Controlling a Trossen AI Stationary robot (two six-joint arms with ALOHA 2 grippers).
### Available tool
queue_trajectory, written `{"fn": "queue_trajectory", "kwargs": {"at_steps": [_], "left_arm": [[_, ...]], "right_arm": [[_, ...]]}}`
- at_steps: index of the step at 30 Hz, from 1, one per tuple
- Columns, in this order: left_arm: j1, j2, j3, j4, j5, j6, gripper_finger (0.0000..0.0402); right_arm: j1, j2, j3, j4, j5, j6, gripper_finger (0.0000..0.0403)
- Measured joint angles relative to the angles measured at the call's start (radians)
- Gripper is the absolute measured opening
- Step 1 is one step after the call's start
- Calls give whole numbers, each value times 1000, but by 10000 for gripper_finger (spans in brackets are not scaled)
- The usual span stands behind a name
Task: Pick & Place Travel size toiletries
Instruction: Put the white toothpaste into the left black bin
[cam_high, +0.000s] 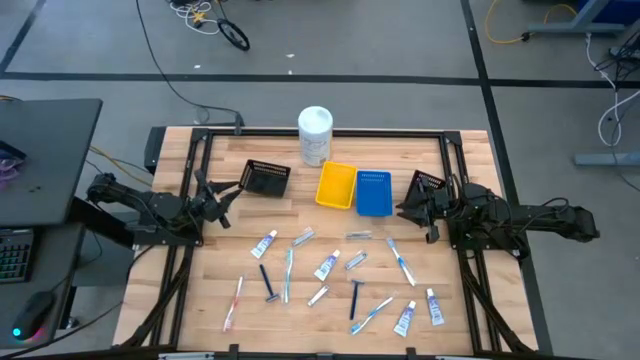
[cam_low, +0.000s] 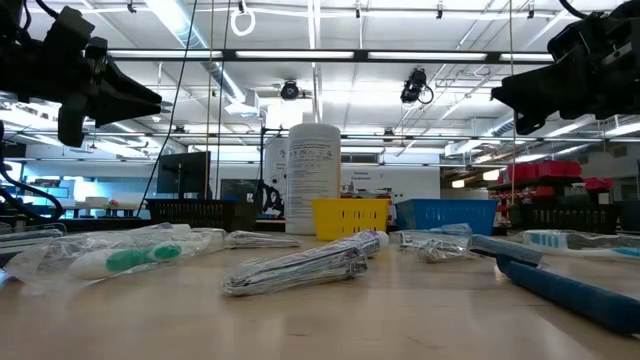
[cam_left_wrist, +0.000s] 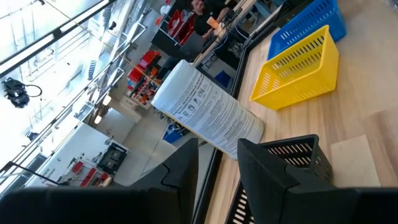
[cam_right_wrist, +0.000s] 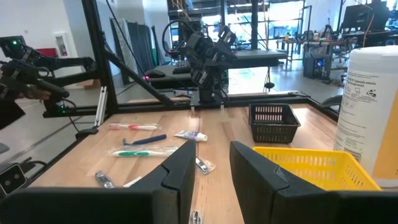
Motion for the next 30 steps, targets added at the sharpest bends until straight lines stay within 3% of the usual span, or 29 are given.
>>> {"fn": "queue_trajectory", "kwargs": {"at_steps": [6, 9, 13, 17, 21, 27, 30], "left_arm": [[0, 0, 0, 4, 14, -18, 120], [0, 0, 0, 7, 133, -126, 120], [0, 0, 0, 15, 370, -406, 120], [0, 0, 0, 21, 467, -597, 120], [0, 0, 0, 23, 539, -621, 120], [0, 0, 0, 31, 717, -627, 120], [0, 0, 0, 58, 726, -606, 120]], "right_arm": [[0, 0, 0, 0, 0, 0, 108], [0, 0, 0, 1, 0, 0, 108], [0, 0, 0, 10, 0, 0, 108], [0, 0, 0, 27, 0, 0, 108], [0, 0, 0, 31, 3, 0, 108], [0, 1, 0, 22, 173, 0, 108], [0, 2, 0, 22, 295, 15, 108]]}}
